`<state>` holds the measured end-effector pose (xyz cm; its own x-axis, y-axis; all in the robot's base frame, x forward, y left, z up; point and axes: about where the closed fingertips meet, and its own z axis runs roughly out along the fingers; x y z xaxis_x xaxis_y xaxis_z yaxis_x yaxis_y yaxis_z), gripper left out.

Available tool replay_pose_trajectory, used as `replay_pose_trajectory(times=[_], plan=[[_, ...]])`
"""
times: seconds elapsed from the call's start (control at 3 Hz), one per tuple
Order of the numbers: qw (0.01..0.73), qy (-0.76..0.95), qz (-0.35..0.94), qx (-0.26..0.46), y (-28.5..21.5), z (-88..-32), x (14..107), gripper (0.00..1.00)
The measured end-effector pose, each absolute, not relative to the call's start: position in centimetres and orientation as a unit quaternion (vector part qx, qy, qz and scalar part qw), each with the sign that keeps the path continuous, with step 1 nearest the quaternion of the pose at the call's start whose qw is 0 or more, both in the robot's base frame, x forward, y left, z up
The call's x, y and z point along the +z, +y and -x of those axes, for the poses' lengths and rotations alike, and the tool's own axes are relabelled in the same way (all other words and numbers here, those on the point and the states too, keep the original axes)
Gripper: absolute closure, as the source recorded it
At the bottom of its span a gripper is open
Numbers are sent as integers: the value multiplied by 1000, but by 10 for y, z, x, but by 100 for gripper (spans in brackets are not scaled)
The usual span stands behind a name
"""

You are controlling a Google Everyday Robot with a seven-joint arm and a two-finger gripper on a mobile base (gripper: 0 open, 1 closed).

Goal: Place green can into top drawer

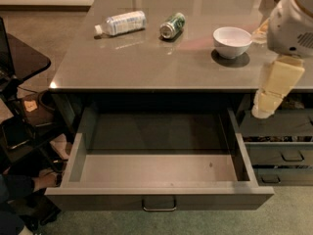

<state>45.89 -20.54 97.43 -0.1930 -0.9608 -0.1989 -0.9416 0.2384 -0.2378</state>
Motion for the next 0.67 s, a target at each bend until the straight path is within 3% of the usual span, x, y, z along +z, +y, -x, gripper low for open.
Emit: replay_pose_trajectory(times=[0.67], plan=[[131,749,649,3,-152,-573,949,0]])
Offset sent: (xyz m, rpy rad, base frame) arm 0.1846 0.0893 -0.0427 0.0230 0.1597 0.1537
